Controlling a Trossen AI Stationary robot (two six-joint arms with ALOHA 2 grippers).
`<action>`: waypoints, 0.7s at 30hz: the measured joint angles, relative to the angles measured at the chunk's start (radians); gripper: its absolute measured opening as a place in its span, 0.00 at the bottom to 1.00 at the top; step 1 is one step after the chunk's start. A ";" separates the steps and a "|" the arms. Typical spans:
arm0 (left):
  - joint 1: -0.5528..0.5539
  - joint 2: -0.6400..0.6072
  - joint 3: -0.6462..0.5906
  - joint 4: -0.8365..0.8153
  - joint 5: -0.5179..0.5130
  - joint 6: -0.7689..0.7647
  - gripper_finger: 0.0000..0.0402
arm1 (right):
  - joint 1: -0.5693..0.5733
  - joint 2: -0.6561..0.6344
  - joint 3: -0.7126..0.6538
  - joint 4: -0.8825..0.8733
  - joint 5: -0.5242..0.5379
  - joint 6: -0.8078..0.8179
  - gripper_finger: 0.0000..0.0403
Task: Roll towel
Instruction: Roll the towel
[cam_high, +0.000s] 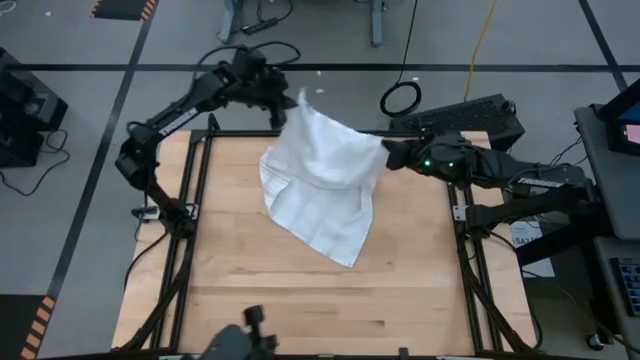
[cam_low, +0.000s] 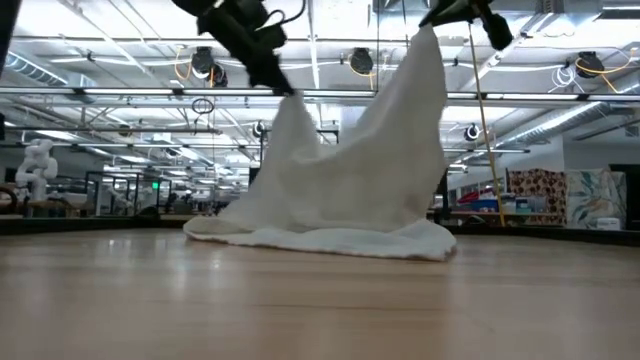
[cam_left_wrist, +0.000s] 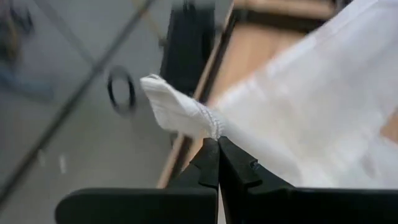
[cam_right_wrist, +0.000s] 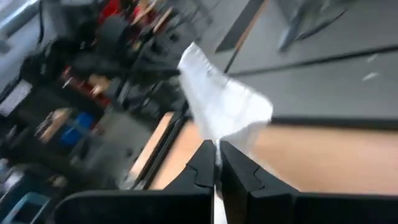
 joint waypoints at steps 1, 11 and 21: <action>-0.010 0.019 0.000 0.078 0.000 0.006 0.00 | 0.000 -0.009 0.000 -0.010 0.031 -0.008 0.00; -0.004 0.188 0.000 0.336 -0.079 -0.260 0.07 | -0.031 -0.083 0.000 -0.124 0.192 -0.026 0.00; -0.009 0.191 -0.018 -0.504 -0.120 -0.216 0.57 | -0.049 -0.073 0.000 -0.190 0.188 0.002 0.00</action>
